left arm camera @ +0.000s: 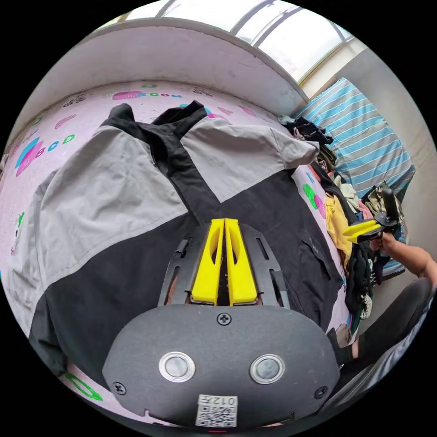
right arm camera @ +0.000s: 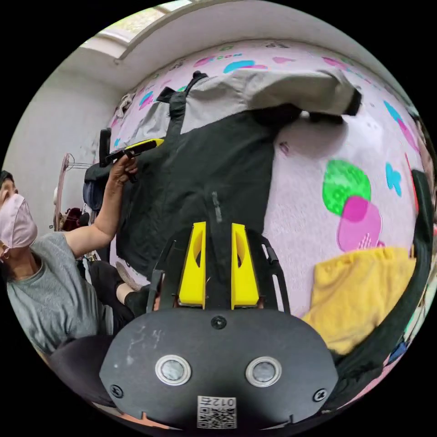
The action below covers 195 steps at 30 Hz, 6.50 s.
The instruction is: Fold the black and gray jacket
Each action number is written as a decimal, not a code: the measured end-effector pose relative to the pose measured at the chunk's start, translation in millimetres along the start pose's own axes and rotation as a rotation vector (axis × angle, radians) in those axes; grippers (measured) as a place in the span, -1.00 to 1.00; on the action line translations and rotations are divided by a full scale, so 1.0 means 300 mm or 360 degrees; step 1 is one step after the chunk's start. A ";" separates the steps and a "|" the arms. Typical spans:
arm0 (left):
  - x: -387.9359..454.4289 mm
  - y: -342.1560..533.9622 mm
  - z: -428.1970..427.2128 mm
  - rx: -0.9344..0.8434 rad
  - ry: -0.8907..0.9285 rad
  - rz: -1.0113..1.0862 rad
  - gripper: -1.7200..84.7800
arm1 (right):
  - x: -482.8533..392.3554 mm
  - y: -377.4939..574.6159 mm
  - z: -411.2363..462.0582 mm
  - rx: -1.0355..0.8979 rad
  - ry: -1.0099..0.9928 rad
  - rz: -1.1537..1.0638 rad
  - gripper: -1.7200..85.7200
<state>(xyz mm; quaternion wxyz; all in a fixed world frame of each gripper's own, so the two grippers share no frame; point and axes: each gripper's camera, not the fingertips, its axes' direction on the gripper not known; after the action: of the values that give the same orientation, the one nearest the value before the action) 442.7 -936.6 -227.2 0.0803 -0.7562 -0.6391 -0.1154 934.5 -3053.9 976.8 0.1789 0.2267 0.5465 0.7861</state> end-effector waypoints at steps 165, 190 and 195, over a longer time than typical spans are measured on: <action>-0.108 0.161 0.294 0.0227 0.0350 -0.0515 -0.95 | 0.915 -1.469 0.984 0.0513 0.0994 -0.0009 -0.98; -0.222 0.064 0.132 0.0250 0.0390 -0.0575 -0.95 | -0.296 -0.402 0.699 0.0291 0.0431 -0.0120 -0.98; -0.241 0.028 0.110 0.0234 0.0417 -0.0608 -0.96 | -0.420 -0.351 0.625 0.0344 0.0340 -0.0094 -0.98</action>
<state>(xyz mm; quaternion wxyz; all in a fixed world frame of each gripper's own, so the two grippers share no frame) 442.1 -997.6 -278.7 0.1942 -0.5922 -0.7614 -0.1787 1146.6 -2939.1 913.7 0.1175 0.1436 0.6503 0.7367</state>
